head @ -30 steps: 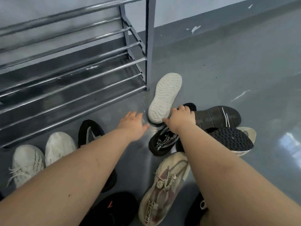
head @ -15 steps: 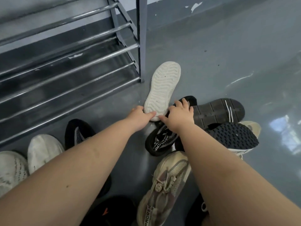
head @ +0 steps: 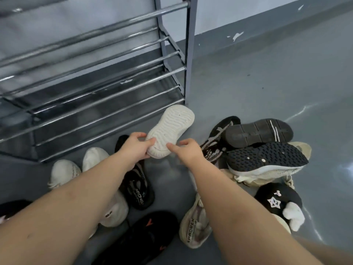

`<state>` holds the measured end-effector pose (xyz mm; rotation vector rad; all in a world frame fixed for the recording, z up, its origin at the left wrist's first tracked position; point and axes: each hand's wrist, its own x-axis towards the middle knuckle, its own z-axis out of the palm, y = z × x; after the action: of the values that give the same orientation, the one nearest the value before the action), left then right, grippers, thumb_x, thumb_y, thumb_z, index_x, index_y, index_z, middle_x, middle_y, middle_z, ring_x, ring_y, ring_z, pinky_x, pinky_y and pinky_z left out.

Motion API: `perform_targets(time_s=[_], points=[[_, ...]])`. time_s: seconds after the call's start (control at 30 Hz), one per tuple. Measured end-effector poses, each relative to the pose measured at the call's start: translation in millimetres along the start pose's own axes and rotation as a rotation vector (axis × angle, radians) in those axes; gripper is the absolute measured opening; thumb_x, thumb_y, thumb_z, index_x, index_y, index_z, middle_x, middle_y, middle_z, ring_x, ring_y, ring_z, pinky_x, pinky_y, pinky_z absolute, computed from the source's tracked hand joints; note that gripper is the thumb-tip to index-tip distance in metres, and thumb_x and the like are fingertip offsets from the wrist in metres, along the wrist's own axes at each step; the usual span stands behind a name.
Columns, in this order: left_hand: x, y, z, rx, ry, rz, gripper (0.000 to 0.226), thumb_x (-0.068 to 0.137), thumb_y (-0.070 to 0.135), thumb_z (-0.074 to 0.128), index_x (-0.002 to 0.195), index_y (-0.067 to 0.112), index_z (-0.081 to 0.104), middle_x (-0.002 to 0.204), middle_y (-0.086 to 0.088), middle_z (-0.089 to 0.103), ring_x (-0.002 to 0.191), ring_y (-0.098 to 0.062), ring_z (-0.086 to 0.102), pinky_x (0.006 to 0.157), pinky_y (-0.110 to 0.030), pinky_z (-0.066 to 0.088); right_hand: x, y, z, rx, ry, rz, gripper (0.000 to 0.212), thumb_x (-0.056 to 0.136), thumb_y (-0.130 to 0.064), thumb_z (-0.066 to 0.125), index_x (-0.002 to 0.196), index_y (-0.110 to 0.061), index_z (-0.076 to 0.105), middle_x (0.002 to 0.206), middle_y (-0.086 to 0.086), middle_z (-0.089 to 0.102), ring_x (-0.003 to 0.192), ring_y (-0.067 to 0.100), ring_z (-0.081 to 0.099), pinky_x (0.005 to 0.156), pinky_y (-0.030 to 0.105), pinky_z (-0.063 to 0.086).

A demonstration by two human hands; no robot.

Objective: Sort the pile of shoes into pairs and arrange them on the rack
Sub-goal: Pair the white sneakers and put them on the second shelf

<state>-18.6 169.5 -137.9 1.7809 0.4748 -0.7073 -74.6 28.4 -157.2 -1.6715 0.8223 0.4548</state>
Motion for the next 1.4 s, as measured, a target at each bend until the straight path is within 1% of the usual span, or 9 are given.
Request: perform_targets(time_s=[0.17, 0.27, 0.47, 0.6, 0.73, 0.87, 1.03, 1.3, 1.4], points=[[-58.3, -30.6, -50.6, 0.020, 0.052, 0.086, 0.054, 0.082, 0.015, 0.070, 0.129, 0.010, 0.044, 0.119, -0.011, 0.062, 0.100, -0.022, 0.063, 0.084, -0.039, 0.055, -52.0, -18.2, 38.0, 0.269, -0.217, 0.143, 0.060, 0.083, -0.046, 0.066, 0.128, -0.010, 0.048, 0.122, 0.007, 0.062, 0.106, 0.026, 0.062, 0.076, 0.038, 0.053], [-93.0, -44.2, -61.8, 0.069, 0.086, 0.174, 0.066, 0.072, 0.024, 0.079, 0.129, 0.015, 0.046, 0.124, -0.004, 0.061, 0.108, -0.020, 0.062, 0.096, -0.042, 0.050, -85.5, -35.3, 49.5, 0.233, -0.302, 0.183, 0.064, 0.082, -0.058, 0.061, 0.129, -0.016, 0.048, 0.126, 0.007, 0.058, 0.112, 0.027, 0.059, 0.087, 0.039, 0.050], [-138.5, -50.8, -50.3, 0.151, 0.248, 0.342, 0.066, 0.066, 0.039, 0.078, 0.126, 0.029, 0.051, 0.124, 0.013, 0.061, 0.110, -0.009, 0.059, 0.096, -0.037, 0.049, -124.9, -47.7, 57.6, 0.164, -0.294, 0.166, 0.073, 0.078, -0.065, 0.059, 0.125, -0.010, 0.050, 0.104, 0.006, 0.057, 0.079, 0.019, 0.057, 0.070, 0.034, 0.050], [-147.2, -55.6, -54.3, 0.153, 0.131, 0.444, 0.062, 0.069, 0.029, 0.078, 0.125, 0.030, 0.052, 0.120, 0.017, 0.059, 0.109, -0.004, 0.056, 0.098, -0.028, 0.044, -132.3, -27.3, 65.9, 0.290, -0.301, 0.147, 0.061, 0.078, -0.058, 0.065, 0.119, -0.013, 0.062, 0.110, 0.010, 0.069, 0.103, 0.026, 0.065, 0.093, 0.040, 0.052], [-148.6, -64.1, -75.4, -0.244, 0.108, 0.213, 0.048, 0.088, 0.035, 0.062, 0.130, 0.015, 0.049, 0.133, -0.002, 0.054, 0.111, -0.014, 0.054, 0.094, -0.027, 0.040, -140.5, -17.4, 56.5, 0.561, -0.435, 0.125, 0.043, 0.087, -0.049, 0.058, 0.117, -0.018, 0.060, 0.119, 0.009, 0.066, 0.112, 0.024, 0.061, 0.096, 0.038, 0.046], [-144.3, -86.0, -82.8, -0.595, -0.194, -0.160, 0.052, 0.092, 0.049, 0.045, 0.130, 0.014, 0.053, 0.123, -0.005, 0.061, 0.114, -0.024, 0.055, 0.088, -0.036, 0.047, -150.8, -14.8, 67.7, 0.445, -0.487, 0.123, 0.048, 0.086, -0.043, 0.062, 0.125, -0.016, 0.057, 0.122, 0.006, 0.066, 0.117, 0.021, 0.058, 0.105, 0.037, 0.043], [-140.6, -83.3, -88.7, -0.835, -0.214, -0.060, 0.027, 0.098, 0.031, 0.044, 0.112, 0.015, 0.060, 0.100, -0.001, 0.069, 0.092, -0.016, 0.065, 0.065, -0.028, 0.054, -153.7, -24.9, 68.3, 0.349, -0.478, 0.067, 0.042, 0.091, -0.023, 0.061, 0.128, -0.006, 0.055, 0.122, 0.011, 0.066, 0.104, 0.022, 0.064, 0.088, 0.032, 0.052], [-141.5, -97.3, -92.9, -0.832, -0.246, -0.106, 0.058, 0.091, 0.014, 0.056, 0.144, 0.021, 0.032, 0.115, -0.006, 0.064, 0.099, -0.023, 0.063, 0.079, -0.041, 0.053, -144.7, -4.7, 66.4, 0.178, -0.425, 0.059, 0.048, 0.087, -0.028, 0.067, 0.131, -0.019, 0.050, 0.121, 0.003, 0.065, 0.105, 0.020, 0.063, 0.068, 0.033, 0.055], [-140.7, -104.1, -97.6, -0.812, -0.265, -0.106, 0.036, 0.093, 0.012, 0.054, 0.128, 0.022, 0.048, 0.105, -0.003, 0.065, 0.096, -0.021, 0.062, 0.084, -0.041, 0.051, -141.3, 4.9, 69.7, 0.166, -0.473, 0.069, 0.051, 0.086, -0.023, 0.068, 0.132, -0.025, 0.048, 0.125, 0.002, 0.062, 0.109, 0.021, 0.061, 0.068, 0.034, 0.056]])
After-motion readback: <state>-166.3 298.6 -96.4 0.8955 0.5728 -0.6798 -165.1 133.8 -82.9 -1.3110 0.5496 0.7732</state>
